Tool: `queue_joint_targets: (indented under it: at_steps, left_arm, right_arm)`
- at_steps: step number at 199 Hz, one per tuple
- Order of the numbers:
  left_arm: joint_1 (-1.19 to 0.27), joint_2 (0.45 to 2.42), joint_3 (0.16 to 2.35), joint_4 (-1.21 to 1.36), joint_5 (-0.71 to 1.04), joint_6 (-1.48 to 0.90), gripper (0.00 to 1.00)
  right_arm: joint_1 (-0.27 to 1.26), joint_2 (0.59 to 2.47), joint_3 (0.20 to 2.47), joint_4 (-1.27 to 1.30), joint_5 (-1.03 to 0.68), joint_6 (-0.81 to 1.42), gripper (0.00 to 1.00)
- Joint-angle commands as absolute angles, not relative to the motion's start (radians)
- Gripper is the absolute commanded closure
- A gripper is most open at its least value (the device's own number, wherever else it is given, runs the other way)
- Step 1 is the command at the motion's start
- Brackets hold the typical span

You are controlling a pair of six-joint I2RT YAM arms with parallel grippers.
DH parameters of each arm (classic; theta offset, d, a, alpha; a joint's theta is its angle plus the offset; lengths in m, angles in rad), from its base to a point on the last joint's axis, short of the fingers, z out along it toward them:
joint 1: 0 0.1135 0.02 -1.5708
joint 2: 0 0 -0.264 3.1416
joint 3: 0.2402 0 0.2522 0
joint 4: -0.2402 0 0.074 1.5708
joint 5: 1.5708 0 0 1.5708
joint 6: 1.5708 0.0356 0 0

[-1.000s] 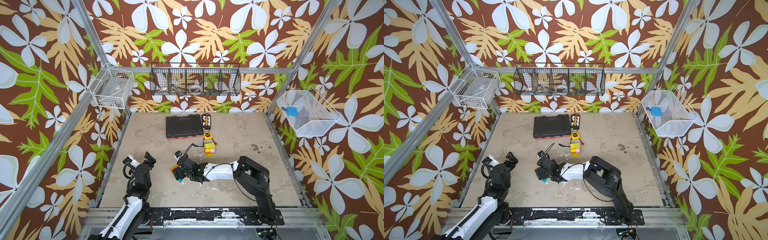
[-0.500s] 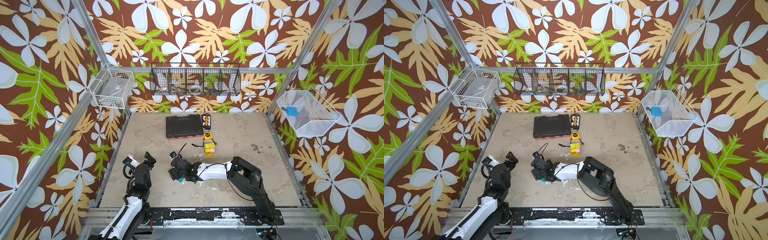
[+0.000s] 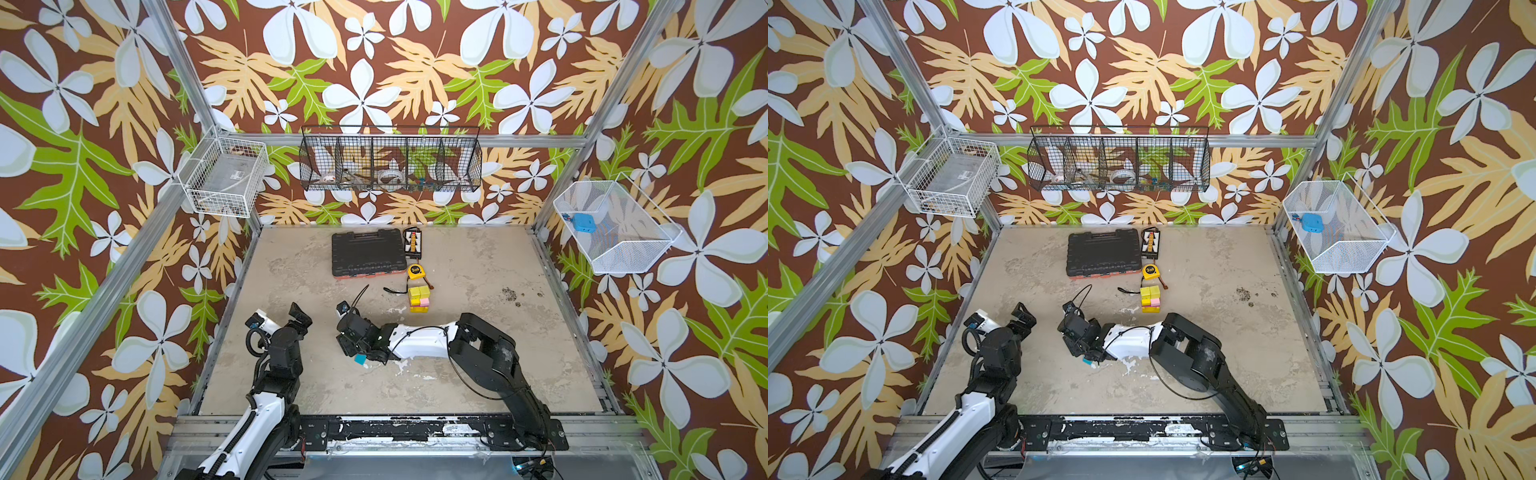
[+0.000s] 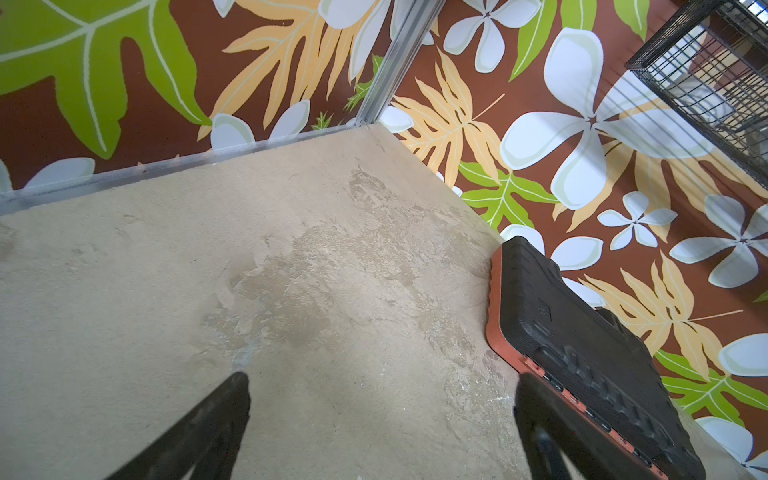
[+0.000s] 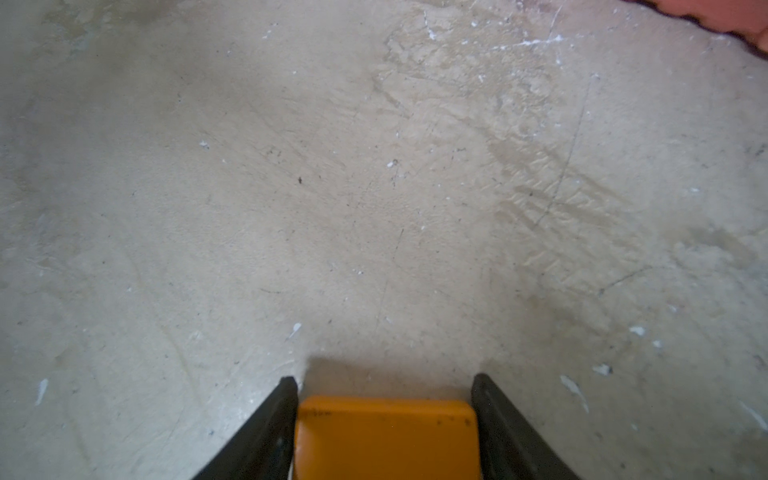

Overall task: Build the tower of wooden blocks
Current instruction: 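Lower the right gripper and close it on the orange block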

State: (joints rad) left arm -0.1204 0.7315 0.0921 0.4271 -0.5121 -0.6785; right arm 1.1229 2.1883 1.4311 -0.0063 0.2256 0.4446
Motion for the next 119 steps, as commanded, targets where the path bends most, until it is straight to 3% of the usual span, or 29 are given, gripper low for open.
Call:
queue_joint_targets:
  at_steps: [1, 119]
  left_arm:
    - [-0.119, 0.736, 0.095, 0.462, -0.505, -0.685, 0.0]
    - [-0.12, 0.736, 0.092, 0.468, -0.495, -0.678, 0.0]
  right_arm:
    - [1.137, 2.186, 1.427, -0.081, 0.222, 0.457, 0.23]
    - [1.16, 2.188, 1.431, -0.12, 0.273, 0.479, 0.25]
